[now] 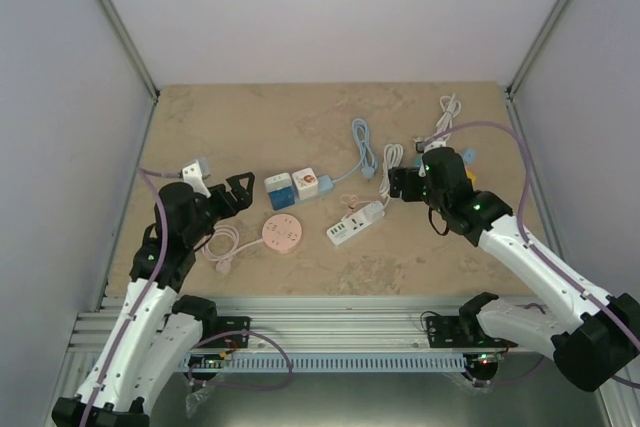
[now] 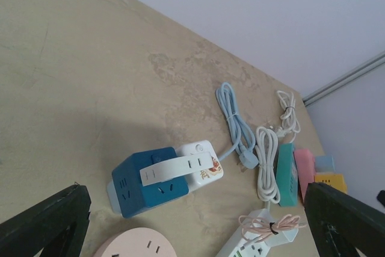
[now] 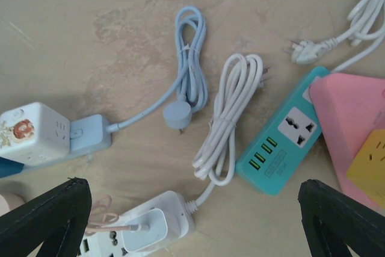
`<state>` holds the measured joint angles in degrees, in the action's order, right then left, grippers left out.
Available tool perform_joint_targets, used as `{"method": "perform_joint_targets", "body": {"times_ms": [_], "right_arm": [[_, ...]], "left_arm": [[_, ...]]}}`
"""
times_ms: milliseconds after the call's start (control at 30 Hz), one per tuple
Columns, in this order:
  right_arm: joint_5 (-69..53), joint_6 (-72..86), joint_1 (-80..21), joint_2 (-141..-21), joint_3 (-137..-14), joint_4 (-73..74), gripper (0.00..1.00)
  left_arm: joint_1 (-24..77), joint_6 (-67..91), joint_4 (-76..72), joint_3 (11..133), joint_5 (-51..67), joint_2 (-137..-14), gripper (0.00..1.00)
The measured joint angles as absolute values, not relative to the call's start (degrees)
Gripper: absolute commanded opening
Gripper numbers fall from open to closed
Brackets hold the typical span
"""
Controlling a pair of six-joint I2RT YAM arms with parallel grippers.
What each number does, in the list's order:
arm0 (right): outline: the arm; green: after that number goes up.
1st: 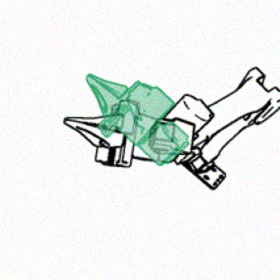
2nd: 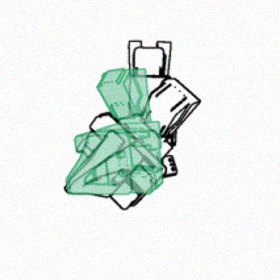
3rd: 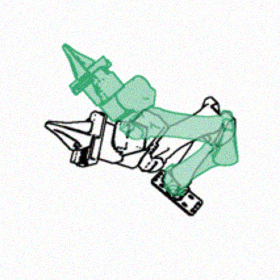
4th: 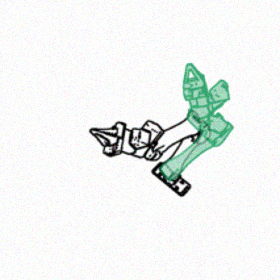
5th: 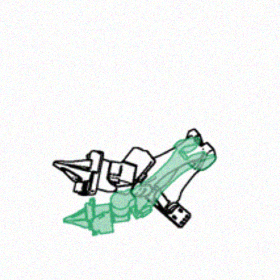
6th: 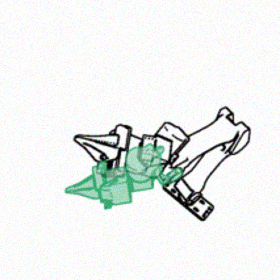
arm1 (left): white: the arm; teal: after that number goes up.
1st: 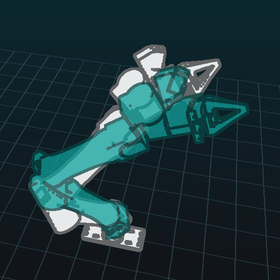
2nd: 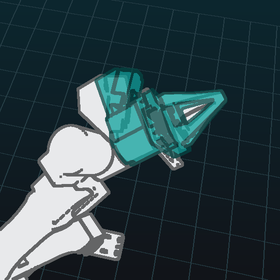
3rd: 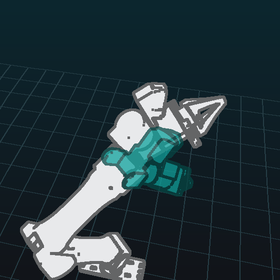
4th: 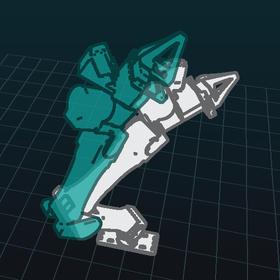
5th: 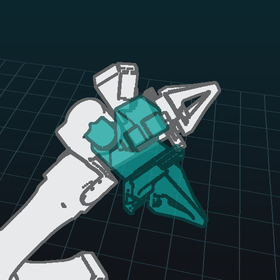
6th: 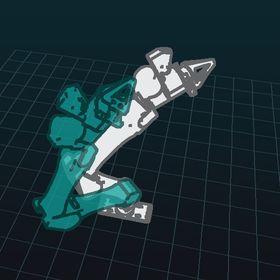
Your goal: Insert the plug
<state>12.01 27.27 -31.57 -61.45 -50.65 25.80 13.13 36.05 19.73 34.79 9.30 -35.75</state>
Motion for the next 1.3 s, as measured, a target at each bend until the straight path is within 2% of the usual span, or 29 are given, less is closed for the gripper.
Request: {"method": "perform_joint_targets", "body": {"times_ms": [267, 700, 1067, 1300], "right_arm": [[12.84, 27.81, -31.57, -58.39, -47.07, 26.0, 0.95], [27.75, 26.52, -31.51, -28.62, -44.77, 29.3, 0.95], [39.75, 20.53, -31.51, -16.75, -45.36, 30.85, 0.95], [43.22, 19.7, -31.51, -12.45, -45.17, 30.83, 0.95]], "left_arm": [[13.13, 35.79, 21.85, 35.44, 7.01, -33.95, 0.99], [13.13, 29.26, 29.06, 43.42, -6.68, -27.97, 0.99], [13.13, 25.08, 29.74, 43.72, -12.95, -23.11, 0.99], [13.13, 24.23, 29.69, 42.98, -13.21, -21.89, 0.99]]}}
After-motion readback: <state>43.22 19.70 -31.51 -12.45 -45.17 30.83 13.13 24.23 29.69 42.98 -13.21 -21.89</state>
